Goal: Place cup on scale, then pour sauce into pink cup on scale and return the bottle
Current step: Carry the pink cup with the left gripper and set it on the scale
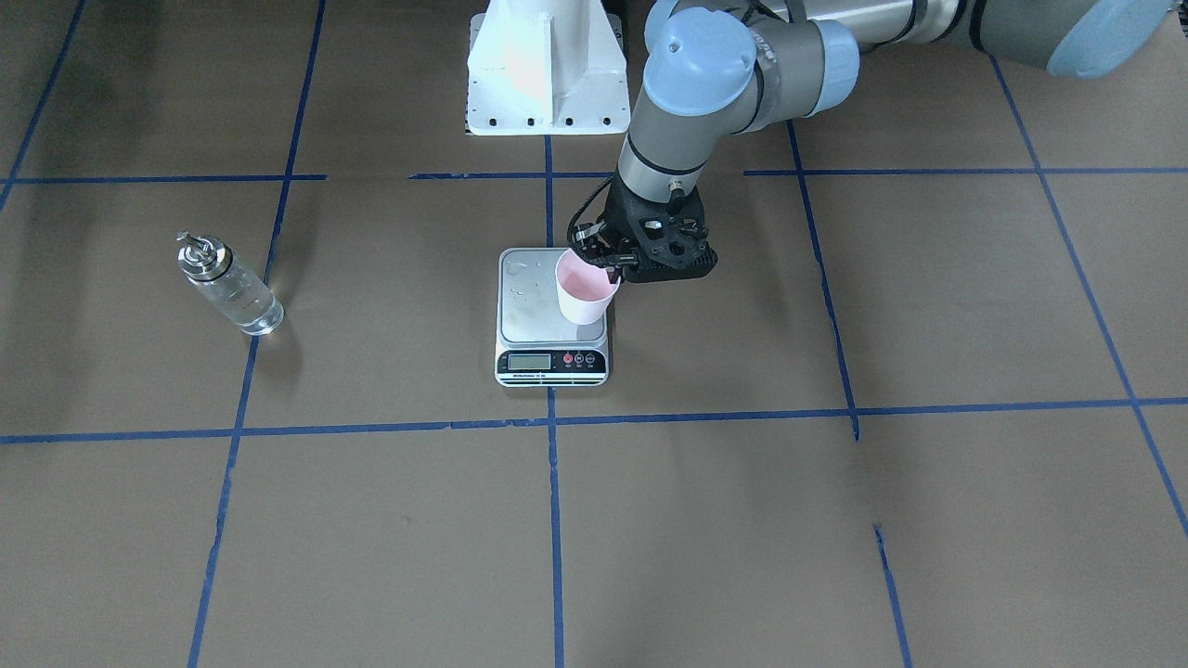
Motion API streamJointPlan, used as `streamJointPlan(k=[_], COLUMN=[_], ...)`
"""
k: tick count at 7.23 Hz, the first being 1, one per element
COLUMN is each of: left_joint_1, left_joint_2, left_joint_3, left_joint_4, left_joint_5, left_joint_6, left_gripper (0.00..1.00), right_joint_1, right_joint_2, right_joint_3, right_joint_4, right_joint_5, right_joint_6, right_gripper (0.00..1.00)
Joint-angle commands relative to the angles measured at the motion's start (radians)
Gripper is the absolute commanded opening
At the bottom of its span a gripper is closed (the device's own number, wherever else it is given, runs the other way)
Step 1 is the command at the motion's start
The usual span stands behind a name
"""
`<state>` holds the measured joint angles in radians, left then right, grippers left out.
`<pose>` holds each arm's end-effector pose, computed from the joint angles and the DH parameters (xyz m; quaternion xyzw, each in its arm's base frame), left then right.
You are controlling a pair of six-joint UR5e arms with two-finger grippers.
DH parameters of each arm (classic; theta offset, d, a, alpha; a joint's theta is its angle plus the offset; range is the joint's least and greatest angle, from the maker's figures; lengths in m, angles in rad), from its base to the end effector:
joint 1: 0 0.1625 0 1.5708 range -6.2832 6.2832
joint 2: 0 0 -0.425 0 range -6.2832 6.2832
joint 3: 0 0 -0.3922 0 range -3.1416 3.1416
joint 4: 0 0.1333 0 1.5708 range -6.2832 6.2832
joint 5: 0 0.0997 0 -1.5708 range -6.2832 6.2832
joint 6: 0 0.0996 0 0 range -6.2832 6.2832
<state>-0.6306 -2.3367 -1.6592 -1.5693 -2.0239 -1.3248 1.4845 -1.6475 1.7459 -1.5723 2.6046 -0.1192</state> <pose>0.5005 -0.4765 0.1569 -0.0141 0.4517 -0.0784 0.8886 0.0077 -0.4643 0.5888 0.0502 -0.4928 -0.1129 0.8613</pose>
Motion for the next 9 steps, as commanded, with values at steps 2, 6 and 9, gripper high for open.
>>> streamJointPlan(k=[2, 6, 9], left_joint_1=[0.032, 0.046, 0.060], left_joint_2=[-0.052, -0.058, -0.052], left_joint_3=[0.073, 0.073, 0.075], left_joint_4=[-0.001, -0.005, -0.009], left_joint_5=[0.025, 0.031, 0.028], left_joint_6=[-0.001, -0.001, -0.001], left_gripper=[0.00, 0.09, 0.26], right_joint_1=[-0.001, -0.001, -0.001], right_joint_2=[0.000, 0.000, 0.000], right_joint_3=[0.000, -0.002, 0.000], right_joint_4=[0.000, 0.000, 0.000], right_joint_5=[0.000, -0.003, -0.003], right_joint_6=[0.000, 0.000, 0.000], right_gripper=[1.00, 1.00, 1.00])
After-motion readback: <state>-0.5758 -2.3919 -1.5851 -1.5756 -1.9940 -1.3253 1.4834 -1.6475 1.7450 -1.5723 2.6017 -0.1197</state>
